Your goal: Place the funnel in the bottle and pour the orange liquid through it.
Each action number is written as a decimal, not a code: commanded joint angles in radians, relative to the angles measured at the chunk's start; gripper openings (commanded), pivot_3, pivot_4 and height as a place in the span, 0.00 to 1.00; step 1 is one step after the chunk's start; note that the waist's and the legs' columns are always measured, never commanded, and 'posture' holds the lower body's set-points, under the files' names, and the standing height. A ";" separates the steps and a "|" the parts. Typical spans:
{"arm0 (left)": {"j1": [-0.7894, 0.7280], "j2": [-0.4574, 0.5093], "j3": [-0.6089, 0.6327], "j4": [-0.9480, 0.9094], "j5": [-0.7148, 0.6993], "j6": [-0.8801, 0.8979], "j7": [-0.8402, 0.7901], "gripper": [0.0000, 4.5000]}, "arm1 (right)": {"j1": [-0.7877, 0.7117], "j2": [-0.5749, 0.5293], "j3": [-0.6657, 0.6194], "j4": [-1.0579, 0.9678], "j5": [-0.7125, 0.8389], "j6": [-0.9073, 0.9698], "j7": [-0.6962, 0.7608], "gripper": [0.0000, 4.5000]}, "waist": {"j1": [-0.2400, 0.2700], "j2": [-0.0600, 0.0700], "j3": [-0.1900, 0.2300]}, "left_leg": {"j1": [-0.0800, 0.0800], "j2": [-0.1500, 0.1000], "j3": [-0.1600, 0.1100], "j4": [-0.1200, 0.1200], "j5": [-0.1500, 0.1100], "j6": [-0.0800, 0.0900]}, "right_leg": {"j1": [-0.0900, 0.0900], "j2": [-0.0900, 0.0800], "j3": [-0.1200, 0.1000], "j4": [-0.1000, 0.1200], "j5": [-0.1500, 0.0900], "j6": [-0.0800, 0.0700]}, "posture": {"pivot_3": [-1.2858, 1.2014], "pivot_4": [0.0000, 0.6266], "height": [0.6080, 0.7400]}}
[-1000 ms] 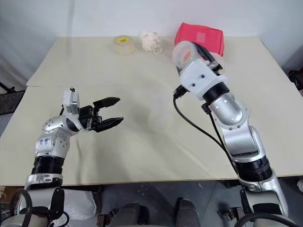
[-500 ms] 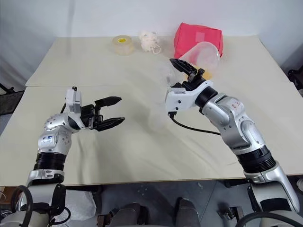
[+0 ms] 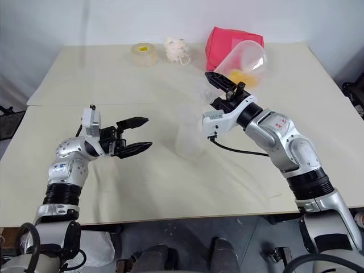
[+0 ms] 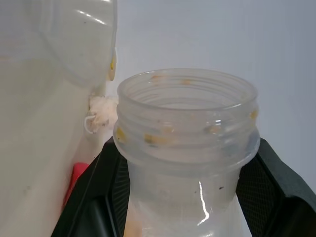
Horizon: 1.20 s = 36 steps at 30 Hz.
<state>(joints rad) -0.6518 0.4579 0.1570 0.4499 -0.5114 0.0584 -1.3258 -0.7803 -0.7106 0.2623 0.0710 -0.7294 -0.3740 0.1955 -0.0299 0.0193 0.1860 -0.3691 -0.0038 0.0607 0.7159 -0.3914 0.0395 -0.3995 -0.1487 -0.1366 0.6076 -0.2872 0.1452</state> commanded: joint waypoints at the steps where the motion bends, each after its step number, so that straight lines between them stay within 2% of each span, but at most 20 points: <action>1: -0.008 0.009 0.008 -0.020 -0.012 0.004 -0.007 1.00 | -0.038 -0.013 -0.026 -0.008 -0.024 -0.031 -0.038 0.55 | -0.001 0.000 0.000 | 0.000 0.000 0.000 0.000 0.000 0.000 | 0.000 0.000 0.000 0.000 0.000 0.000 | 0.52 0.24 1.00; 16: -0.010 0.013 0.010 -0.021 -0.011 0.016 -0.010 1.00 | -0.094 0.018 -0.009 0.046 -0.061 -0.108 -0.070 0.55 | -0.001 0.000 0.000 | 0.000 0.000 -0.005 0.000 0.000 0.000 | 0.000 0.000 0.000 0.001 0.000 0.000 | 0.52 0.24 1.00; 36: -0.008 0.010 0.009 -0.023 -0.010 0.012 -0.011 1.00 | -0.096 0.024 -0.003 0.041 -0.102 -0.156 -0.086 0.55 | -0.001 0.000 0.000 | 0.000 0.000 -0.006 0.000 0.000 0.000 | 0.000 0.000 0.000 0.002 0.000 0.000 | 0.52 0.24 1.00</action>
<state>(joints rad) -0.6518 0.4590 0.1571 0.4499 -0.5113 0.0752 -1.3319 -0.8521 -0.6889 0.2722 0.1421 -0.8271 -0.5235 0.1335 -0.0307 0.0193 0.1860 -0.3694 -0.0034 0.0548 0.7163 -0.3914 0.0395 -0.3996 -0.1492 -0.1363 0.6092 -0.2873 0.1452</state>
